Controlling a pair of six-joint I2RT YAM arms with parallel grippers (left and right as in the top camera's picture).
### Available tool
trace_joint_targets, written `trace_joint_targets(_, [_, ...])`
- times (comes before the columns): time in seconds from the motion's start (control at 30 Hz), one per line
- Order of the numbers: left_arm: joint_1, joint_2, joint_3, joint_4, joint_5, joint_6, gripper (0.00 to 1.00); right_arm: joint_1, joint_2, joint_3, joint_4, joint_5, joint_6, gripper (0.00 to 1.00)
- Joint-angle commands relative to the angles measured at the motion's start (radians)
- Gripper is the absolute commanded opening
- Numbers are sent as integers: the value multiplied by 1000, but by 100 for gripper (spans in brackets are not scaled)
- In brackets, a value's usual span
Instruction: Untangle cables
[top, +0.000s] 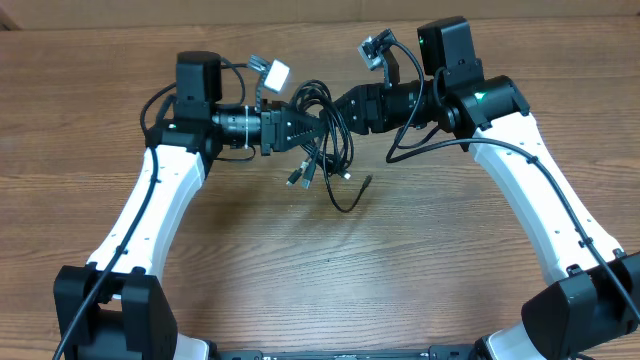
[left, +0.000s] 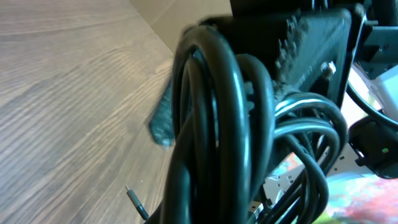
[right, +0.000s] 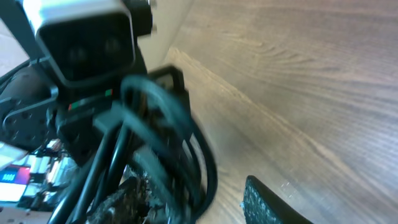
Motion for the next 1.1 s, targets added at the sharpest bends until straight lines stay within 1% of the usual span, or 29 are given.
trace_joint_targets(0.0, [-48, -11, 15, 3, 37, -25, 4, 14, 6, 19, 30, 89, 24, 45])
trace_joint_targets(0.1, [-67, -11, 15, 3, 61, -25, 4, 15, 6, 19, 32, 234, 48, 37])
trace_joint_targets(0.2, [-68, -11, 15, 3, 82, -25, 4, 13, 6, 19, 32, 304, 48, 30])
trace_joint_targets(0.27, [-66, -11, 15, 3, 87, -25, 4, 13, 6, 19, 24, 358, 48, 20])
trace_joint_targets(0.33, [-64, -11, 15, 3, 87, -25, 4, 13, 6, 19, -2, 427, 49, 14])
trace_joint_targets(0.4, [-64, -11, 15, 5, 84, -25, 4, 13, 6, 19, -39, 542, 73, 10])
trace_joint_targets(0.43, [-64, -11, 15, 7, 84, -25, 4, 13, 6, 19, -80, 699, 129, 4])
trace_joint_targets(0.53, [-64, -11, 15, 7, 82, -24, 4, 10, 6, 19, -157, 978, 258, 4])
trace_joint_targets(0.63, [-64, -11, 15, 7, 75, -24, 4, 3, 6, 19, -190, 1080, 306, 4])
trace_joint_targets(0.67, [-64, -11, 15, 7, 75, -24, 4, -5, 6, 19, -204, 1126, 342, 4])
trace_joint_targets(0.8, [-59, -11, 15, 6, 66, -24, 4, -27, 6, 19, -211, 1140, 360, 4])
trace_joint_targets(0.87, [-46, -12, 15, 7, 35, -25, 4, -34, 6, 19, -209, 1099, 348, 4])
trace_joint_targets(0.9, [-36, -12, 15, 7, 5, -26, 4, -35, 6, 19, -205, 1055, 318, 4])
trace_joint_targets(0.93, [-18, -18, 16, 7, -61, -33, 4, -35, 5, 19, -193, 912, 227, 4])
trace_joint_targets(1.03, [3, -37, 22, 7, -142, -37, 4, -34, 0, 20, -181, 637, 98, 4])
trace_joint_targets(1.07, [6, -46, 25, 7, -170, -37, 4, -34, -1, 20, -178, 563, 84, 4])
